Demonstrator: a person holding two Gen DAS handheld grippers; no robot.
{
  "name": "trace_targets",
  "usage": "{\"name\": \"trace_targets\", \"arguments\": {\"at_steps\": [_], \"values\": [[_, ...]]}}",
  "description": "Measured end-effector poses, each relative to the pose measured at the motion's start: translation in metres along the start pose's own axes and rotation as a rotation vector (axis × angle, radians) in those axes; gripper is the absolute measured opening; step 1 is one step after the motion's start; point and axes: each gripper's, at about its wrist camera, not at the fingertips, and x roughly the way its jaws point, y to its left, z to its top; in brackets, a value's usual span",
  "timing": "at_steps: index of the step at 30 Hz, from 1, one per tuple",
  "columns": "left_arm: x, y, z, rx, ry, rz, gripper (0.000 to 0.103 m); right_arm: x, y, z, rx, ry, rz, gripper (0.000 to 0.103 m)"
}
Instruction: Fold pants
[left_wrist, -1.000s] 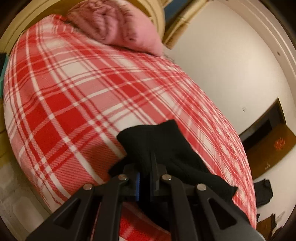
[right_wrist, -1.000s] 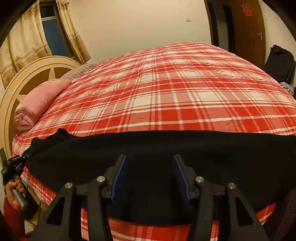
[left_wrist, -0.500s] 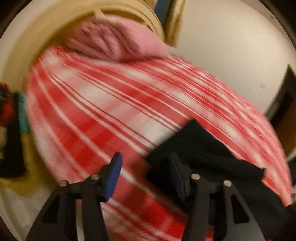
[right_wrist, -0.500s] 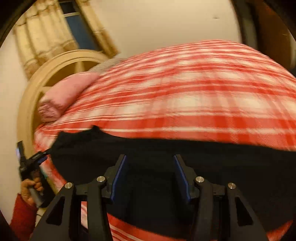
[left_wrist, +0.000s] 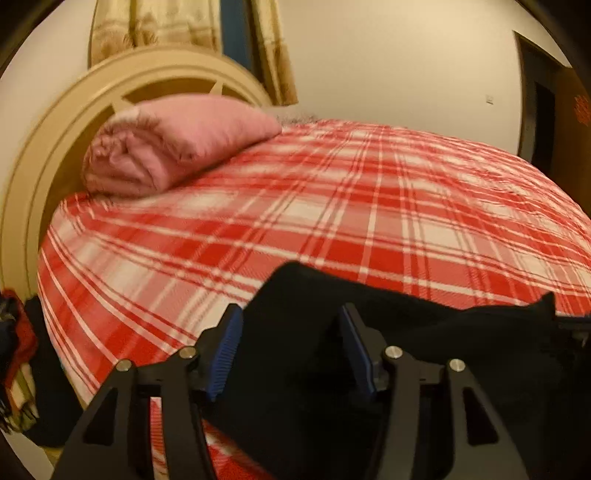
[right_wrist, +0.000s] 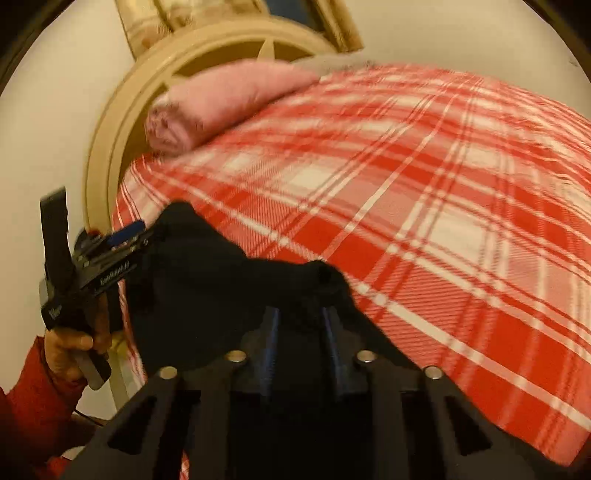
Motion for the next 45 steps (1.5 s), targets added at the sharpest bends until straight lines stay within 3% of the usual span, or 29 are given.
{"name": "trace_targets", "arguments": {"at_steps": [2, 5, 7, 8, 9, 11, 16, 19, 24, 26, 28, 31, 35, 38, 41, 45], "values": [[0.007, 0.005, -0.004, -0.031, 0.008, 0.0, 0.069, 0.004, -0.003, 0.0, -0.009, -0.002, -0.042, 0.024], [0.012, 0.01, -0.007, -0.075, 0.006, 0.014, 0.086, 0.006, -0.009, 0.0, 0.015, -0.01, -0.024, 0.024], [0.016, 0.01, -0.007, -0.108, 0.016, 0.003, 0.09, 0.009, -0.008, 0.001, -0.013, -0.007, -0.025, 0.024], [0.018, 0.013, -0.007, -0.127, 0.023, -0.003, 0.093, 0.009, -0.006, 0.002, -0.041, -0.002, -0.028, 0.017], [0.019, 0.014, -0.008, -0.138, 0.025, -0.004, 0.094, 0.009, -0.003, 0.002, -0.05, 0.004, -0.023, 0.009], [0.019, 0.014, -0.01, -0.137, 0.021, 0.0, 0.096, 0.008, -0.001, 0.007, -0.054, 0.01, -0.025, 0.008], [0.021, 0.015, -0.012, -0.143, 0.019, 0.02, 0.103, 0.011, -0.014, 0.025, -0.006, -0.029, -0.061, 0.007], [0.023, 0.017, -0.012, -0.159, 0.025, 0.014, 0.103, 0.025, -0.015, 0.019, -0.029, -0.03, -0.064, 0.008], [0.022, 0.022, -0.009, -0.195, 0.054, -0.005, 0.103, -0.008, -0.021, 0.013, 0.084, -0.1, -0.058, 0.011], [0.013, 0.019, -0.004, -0.178, 0.036, 0.009, 0.101, -0.043, -0.02, 0.002, 0.105, -0.198, -0.108, 0.011], [0.004, 0.01, 0.0, -0.138, -0.001, 0.001, 0.101, -0.076, -0.02, -0.02, 0.11, -0.241, -0.173, 0.012], [0.007, -0.007, 0.008, -0.075, -0.004, -0.03, 0.101, -0.109, -0.036, -0.058, 0.166, -0.235, -0.287, 0.012], [0.03, -0.023, 0.014, -0.056, 0.091, -0.003, 0.102, -0.129, -0.067, -0.102, 0.25, -0.165, -0.405, 0.012], [0.038, -0.018, 0.014, -0.109, 0.118, 0.023, 0.103, -0.141, -0.077, -0.137, 0.277, -0.185, -0.389, 0.012], [0.043, -0.004, 0.014, -0.197, 0.157, 0.07, 0.103, -0.148, -0.073, -0.151, 0.251, -0.19, -0.432, 0.012], [0.038, -0.01, 0.005, -0.221, 0.112, 0.13, 0.103, -0.15, -0.069, -0.162, 0.264, -0.233, -0.45, 0.012]]}}
